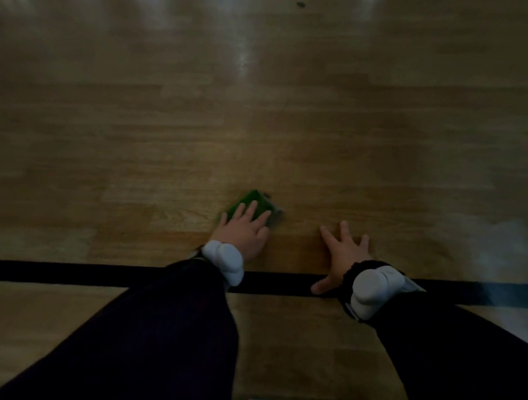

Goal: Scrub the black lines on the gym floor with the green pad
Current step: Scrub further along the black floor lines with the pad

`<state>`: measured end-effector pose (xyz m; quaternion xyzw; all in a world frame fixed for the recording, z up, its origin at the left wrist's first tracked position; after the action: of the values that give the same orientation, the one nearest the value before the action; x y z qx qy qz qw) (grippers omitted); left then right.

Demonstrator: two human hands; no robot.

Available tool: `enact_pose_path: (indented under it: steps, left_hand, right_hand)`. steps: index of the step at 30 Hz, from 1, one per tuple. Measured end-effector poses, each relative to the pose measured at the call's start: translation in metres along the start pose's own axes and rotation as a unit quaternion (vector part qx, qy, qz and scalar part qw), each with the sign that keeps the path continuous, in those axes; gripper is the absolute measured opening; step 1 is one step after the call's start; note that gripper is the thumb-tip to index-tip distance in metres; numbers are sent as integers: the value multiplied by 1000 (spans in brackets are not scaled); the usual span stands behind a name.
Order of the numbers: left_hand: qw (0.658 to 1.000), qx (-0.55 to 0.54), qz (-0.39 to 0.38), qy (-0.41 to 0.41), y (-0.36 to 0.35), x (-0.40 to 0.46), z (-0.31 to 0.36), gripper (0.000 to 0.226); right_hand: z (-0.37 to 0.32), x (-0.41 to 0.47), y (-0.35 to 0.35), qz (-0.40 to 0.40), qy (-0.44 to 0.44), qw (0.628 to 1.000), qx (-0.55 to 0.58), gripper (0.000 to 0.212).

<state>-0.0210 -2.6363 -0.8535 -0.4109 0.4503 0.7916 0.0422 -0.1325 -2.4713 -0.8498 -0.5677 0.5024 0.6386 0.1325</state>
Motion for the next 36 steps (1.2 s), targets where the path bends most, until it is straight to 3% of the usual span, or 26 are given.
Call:
enact_pose_path:
  steps: [6,11,17,22,28,31,36]
  left_hand:
    - [987,-93,3,131,5,-28,-118,51]
    - [992,-70,-12,104,-6,-34,-105,52]
    - [998,30,-39,37,-41,-57,-51,55]
    - [991,118,-54,-31,-79,-81,15,56]
    - [976,186,-58,-97,-137,-119,47,56]
    - [983,157,-35,-83,-146,-129,30,53]
    - [996,81,-12,31,-126,-142,-51,53]
  right_hand:
    - [0,-2,1,7,7,1000,1,124]
    - [-1,-7,-1,27,19,999,9,122]
    - [-6,-26,-8,117,19,993,-16,118]
    - [-11,-48,-21,167,24,985,-29,96]
    - [-66,-68,-40,158,116,972,-127,76]
    - [-89,-76,-46,157,139,966,-149,71]
    - [-100,-81,-45,152,133,963,-177,67]
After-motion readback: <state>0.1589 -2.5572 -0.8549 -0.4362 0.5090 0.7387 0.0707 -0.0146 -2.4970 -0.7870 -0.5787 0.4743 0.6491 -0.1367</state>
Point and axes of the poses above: each hand's wrist, its own x-axis towards the middle knuckle, its own y-axis out of the back of the hand, z = x × y, the point moved 7 cm from there along x, towards the middle knuckle, and after that the axes turned 12 degrees about -z, right-handed, at the moved point
